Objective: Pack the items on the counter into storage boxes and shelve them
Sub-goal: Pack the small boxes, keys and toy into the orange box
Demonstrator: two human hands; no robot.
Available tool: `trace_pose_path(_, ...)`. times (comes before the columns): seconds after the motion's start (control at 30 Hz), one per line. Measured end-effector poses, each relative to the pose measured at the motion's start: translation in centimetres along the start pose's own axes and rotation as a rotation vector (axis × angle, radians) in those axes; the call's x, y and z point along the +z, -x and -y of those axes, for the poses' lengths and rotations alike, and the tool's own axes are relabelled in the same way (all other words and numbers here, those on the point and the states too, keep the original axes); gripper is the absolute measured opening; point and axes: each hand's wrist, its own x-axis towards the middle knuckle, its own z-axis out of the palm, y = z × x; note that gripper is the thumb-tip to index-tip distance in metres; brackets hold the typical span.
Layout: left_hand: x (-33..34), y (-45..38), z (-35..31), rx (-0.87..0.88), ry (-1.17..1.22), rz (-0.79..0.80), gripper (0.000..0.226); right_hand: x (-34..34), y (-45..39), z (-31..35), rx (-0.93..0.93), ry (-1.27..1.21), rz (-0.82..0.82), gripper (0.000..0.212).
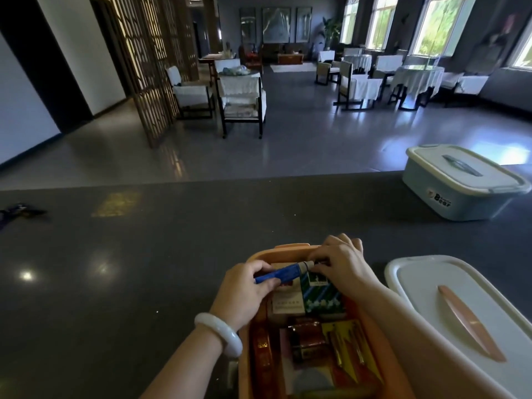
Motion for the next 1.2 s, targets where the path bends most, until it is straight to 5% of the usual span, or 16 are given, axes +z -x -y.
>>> trace_pose_path(0.5,0.2,-0.4,0.6,-0.008,0.042,-0.019,0.014,0.2,0.0,-0.6,0.082,-0.11,-0.09,0.014)
trace_pose_path(0.67,0.1,-0.8,0.2,-0.041,0.066,-0.007,0.017,-0.7,1.0,0.3,-0.133,-0.263,-0.189,0.019)
trace_pose_path(0.97,0.1,-0.7,0.3,-0.011,0.141,0.031,0.011,-1.0,1.4,1.1,-0.297,-0.214,0.002,0.027)
trace_pose_path(1.2,2.1,1.2,0.7,0.221,-0.053,-0.372,0.019,-0.2,1.0,0.3,-0.22,-0.107,0.05,0.024)
